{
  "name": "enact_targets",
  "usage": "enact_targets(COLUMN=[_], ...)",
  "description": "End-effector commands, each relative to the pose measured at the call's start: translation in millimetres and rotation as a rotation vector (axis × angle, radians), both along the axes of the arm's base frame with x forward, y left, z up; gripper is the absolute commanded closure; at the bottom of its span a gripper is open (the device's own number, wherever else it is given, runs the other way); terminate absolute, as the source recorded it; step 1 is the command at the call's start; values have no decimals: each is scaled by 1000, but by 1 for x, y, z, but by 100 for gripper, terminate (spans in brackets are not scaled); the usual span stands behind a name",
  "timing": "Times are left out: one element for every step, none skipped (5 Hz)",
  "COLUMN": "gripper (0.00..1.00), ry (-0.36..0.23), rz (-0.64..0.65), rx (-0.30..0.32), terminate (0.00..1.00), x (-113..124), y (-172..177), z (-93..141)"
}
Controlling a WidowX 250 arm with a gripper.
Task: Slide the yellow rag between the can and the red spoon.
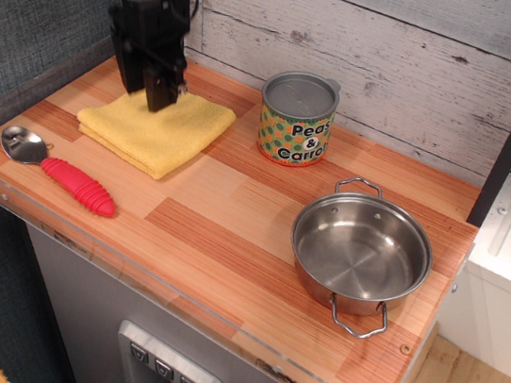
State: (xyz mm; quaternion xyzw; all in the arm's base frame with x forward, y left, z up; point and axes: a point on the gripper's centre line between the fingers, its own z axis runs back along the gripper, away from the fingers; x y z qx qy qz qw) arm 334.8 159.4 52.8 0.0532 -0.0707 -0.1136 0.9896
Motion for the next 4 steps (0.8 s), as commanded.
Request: enact_targets(gripper=[0, 0, 0, 0], ry=[-33, -4, 4, 20], rz=[52, 116, 109, 90], rx=[-16, -47, -79, -108], terminate=[0, 0, 0, 0], x=[-8, -13, -23, -30], y=[-20, -44, -78, -115], z=[53, 59, 66, 71])
